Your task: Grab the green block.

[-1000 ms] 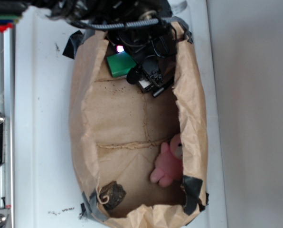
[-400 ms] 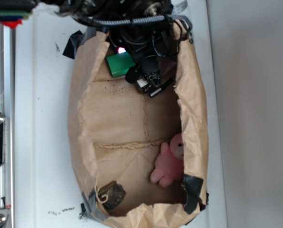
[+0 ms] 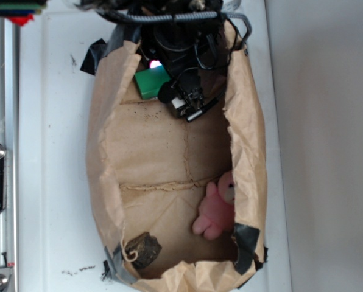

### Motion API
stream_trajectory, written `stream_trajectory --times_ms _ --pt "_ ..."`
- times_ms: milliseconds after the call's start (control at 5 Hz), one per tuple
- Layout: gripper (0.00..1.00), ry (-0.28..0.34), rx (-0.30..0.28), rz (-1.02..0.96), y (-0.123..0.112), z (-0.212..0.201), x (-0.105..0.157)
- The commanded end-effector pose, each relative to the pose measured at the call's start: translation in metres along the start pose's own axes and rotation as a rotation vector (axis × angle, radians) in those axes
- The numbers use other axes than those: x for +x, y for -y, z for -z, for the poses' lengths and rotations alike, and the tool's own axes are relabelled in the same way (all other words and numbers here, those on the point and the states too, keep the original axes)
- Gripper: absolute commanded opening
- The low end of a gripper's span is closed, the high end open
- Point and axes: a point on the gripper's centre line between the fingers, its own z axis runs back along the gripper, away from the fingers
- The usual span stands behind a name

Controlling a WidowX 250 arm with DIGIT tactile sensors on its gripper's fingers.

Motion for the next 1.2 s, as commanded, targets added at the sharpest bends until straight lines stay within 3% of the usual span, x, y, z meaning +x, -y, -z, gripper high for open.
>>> stream_trajectory --times_ms 0,400,800,1000 --pt "0.0 0.034 -0.06 -0.002 -0.001 -0.067 0.002" --pt "0.0 0.091 -0.12 0.002 0.029 -0.114 -0.017" --pt "0.0 0.137 -0.075 0.074 0.071 -0.149 -0.034" --pt "0.0 0.137 -0.047 0.216 0.083 -0.164 -0.039"
